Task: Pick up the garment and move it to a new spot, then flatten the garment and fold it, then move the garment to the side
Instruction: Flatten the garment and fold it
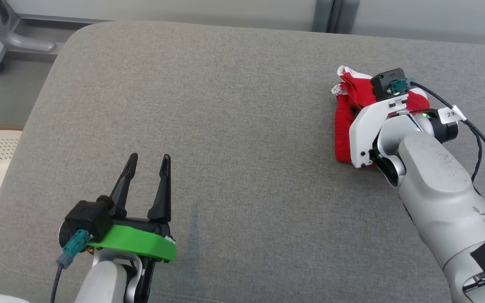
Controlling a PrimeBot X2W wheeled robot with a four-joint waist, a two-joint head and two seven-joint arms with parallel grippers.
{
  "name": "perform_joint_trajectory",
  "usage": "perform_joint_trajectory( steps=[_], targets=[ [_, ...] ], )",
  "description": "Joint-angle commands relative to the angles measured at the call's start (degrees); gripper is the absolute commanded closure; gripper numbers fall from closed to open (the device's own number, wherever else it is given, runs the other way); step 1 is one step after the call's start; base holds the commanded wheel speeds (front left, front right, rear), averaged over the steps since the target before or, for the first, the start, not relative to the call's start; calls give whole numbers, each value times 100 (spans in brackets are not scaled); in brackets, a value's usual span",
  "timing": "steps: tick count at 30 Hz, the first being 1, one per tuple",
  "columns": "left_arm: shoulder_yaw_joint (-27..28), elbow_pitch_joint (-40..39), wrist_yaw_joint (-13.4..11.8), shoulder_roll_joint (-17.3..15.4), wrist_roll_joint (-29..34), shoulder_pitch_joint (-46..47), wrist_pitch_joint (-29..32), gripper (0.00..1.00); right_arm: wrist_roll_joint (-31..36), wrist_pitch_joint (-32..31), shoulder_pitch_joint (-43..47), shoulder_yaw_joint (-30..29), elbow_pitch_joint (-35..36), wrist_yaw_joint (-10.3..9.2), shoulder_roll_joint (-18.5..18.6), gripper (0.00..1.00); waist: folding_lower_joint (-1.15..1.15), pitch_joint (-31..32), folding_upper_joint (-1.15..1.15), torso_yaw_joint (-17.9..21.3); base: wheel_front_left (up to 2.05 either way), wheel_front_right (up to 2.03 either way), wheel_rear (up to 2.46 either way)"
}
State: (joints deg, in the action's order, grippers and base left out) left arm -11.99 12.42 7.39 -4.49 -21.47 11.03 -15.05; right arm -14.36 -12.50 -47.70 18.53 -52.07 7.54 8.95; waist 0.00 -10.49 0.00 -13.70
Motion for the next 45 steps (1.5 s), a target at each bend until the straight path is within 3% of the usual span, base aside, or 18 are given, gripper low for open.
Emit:
perform_joint_trajectory(
  steps=[1, 2, 6, 11, 13, 15, 24, 33, 37, 45],
  targets=[
    [5, -5, 14, 10, -27, 72, -14, 0, 58, 70, -77, -82, -108, -11, -82, 19, 0, -29, 0, -38, 0, 0, 0],
    [6, -8, 14, 15, -26, 75, -14, 0, 70, 132, -89, -133, -156, -11, -129, 0, 0, -35, 0, -44, 0, 0, 0],
    [36, -15, 14, 35, -27, 67, -14, 0, -108, 457, -177, -338, -215, -10, -337, 0, 0, -51, 0, -25, 0, 0, 0],
    [107, -4, 14, 36, -12, -13, -14, 0, -1099, 839, -203, -413, 327, -10, -545, 0, 0, 3, 0, 90, 0, 0, 0],
    [135, -3, 14, 30, -4, -49, -14, 0, -1375, 960, -120, -333, 650, -10, -509, 0, 0, 51, 0, 159, 0, 0, 0],
    [147, 4, 14, 26, 2, -75, -14, 0, -1396, 1148, 11, -299, 891, -12, -236, 0, 0, 112, 0, 231, 0, 0, 0],
    [335, -29, 14, 0, 47, -266, -14, 0, -241, 2185, 984, -929, 1647, -10, 555, 0, 0, 406, 0, 610, 0, 0, 0],
    [752, -156, 14, -56, 134, -530, -14, 0, 527, 2406, 2448, -1780, 3107, -10, 398, 0, 0, 595, 0, 1065, 0, 0, 0],
    [919, -222, 14, -66, 196, -647, -14, 0, 548, 2461, 2975, -1820, 3596, -10, 362, 0, 0, 643, 0, 1224, 0, 0, 0],
    [1089, -221, 14, -58, 276, -935, -14, 0, 272, 2438, 3632, -1574, 3846, -10, 435, 0, 0, 831, 0, 1419, 0, 0, 0]
  ],
)
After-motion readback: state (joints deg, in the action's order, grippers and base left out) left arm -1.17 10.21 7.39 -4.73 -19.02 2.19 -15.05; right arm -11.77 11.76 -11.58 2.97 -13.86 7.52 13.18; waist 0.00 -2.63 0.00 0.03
